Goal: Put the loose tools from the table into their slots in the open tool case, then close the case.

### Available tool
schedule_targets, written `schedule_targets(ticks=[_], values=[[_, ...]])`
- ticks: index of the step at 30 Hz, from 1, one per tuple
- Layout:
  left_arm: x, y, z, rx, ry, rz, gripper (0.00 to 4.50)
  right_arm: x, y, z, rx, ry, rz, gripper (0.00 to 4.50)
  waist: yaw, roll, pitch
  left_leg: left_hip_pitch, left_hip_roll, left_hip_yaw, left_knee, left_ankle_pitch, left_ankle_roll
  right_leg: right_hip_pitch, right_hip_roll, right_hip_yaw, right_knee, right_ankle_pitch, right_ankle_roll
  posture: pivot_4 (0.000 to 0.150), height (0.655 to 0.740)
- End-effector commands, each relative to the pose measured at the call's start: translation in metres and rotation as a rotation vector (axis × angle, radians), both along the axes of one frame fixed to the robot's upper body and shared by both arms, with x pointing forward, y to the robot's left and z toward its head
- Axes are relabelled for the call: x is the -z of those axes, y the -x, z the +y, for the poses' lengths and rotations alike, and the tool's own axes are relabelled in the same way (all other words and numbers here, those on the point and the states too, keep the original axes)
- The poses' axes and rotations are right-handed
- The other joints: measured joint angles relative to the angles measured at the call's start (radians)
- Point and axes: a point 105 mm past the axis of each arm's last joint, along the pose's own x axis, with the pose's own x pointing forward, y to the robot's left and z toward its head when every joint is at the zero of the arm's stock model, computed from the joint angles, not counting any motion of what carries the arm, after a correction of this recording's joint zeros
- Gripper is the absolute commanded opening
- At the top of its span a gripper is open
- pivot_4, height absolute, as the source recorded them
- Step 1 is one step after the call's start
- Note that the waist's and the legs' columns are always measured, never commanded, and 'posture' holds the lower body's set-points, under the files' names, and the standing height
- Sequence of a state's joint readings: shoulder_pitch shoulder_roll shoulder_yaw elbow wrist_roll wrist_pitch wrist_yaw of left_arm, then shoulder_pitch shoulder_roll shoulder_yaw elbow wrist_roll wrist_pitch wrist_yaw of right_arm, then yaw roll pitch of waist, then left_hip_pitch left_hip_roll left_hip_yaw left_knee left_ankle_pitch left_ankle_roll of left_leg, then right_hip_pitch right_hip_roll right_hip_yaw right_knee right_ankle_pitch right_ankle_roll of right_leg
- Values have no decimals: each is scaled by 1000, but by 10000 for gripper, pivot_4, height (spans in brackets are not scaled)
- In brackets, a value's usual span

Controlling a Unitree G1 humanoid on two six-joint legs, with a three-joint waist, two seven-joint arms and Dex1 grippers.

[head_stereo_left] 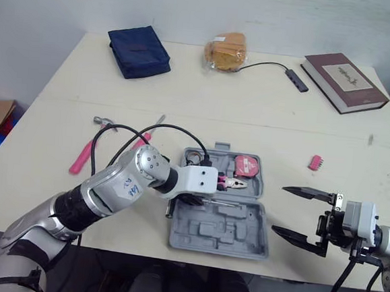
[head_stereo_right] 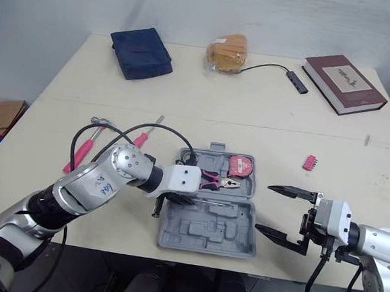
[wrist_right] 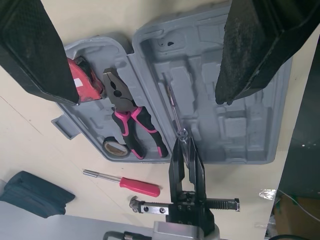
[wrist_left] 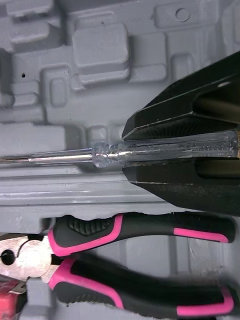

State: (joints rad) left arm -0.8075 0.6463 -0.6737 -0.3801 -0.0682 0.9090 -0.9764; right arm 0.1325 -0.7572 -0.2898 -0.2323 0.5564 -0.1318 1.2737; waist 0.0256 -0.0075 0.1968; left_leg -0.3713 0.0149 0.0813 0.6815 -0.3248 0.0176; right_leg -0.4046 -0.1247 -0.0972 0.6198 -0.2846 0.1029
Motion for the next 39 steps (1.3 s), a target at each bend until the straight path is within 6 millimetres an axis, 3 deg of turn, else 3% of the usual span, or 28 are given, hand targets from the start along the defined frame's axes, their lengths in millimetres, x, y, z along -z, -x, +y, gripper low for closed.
schedule_targets(ticks=[1,11,12,18,24,29,34,39], values=[[-4,-2,-4,1,-2,-28,71,-7,2,2,-12,-1,-42,45000,0,0,0,0,0,0,0,0,0,0,0,0,0,0,0,1500,7400],[-3,-6,0,3,-30,-63,71,-5,9,4,-12,-7,-33,45000,-1,0,0,0,0,0,0,0,0,0,0,0,0,0,0,1500,7400],[-3,-6,-2,11,-26,-74,9709,-5,9,4,-12,-7,-33,45000,-1,0,0,0,0,0,0,0,0,0,0,0,1,0,0,1500,7400],[-19,4,-13,87,51,-103,36101,-5,9,5,-11,-10,-31,45000,0,0,0,0,0,0,1,0,0,0,-1,0,1,0,0,1500,7400],[-51,5,-13,171,274,-167,36101,-3,10,3,-4,-14,-21,45000,-2,0,0,0,0,0,1,0,0,0,-1,0,1,0,0,1500,7400],[-62,1,-4,211,550,-186,21070,2,11,-2,23,-15,-18,45000,-1,0,0,1,0,0,1,0,0,1,-2,-1,1,0,0,1500,7400],[-36,-7,0,151,665,-142,235,6,11,-6,51,-17,-20,45000,-1,0,0,1,-1,-1,1,0,0,2,-3,-2,0,0,0,1500,7400],[-11,-12,-2,91,669,-73,235,8,11,-8,67,-20,-25,45000,0,0,0,1,-1,-1,1,0,1,3,-3,-3,0,0,0,1500,7400]])
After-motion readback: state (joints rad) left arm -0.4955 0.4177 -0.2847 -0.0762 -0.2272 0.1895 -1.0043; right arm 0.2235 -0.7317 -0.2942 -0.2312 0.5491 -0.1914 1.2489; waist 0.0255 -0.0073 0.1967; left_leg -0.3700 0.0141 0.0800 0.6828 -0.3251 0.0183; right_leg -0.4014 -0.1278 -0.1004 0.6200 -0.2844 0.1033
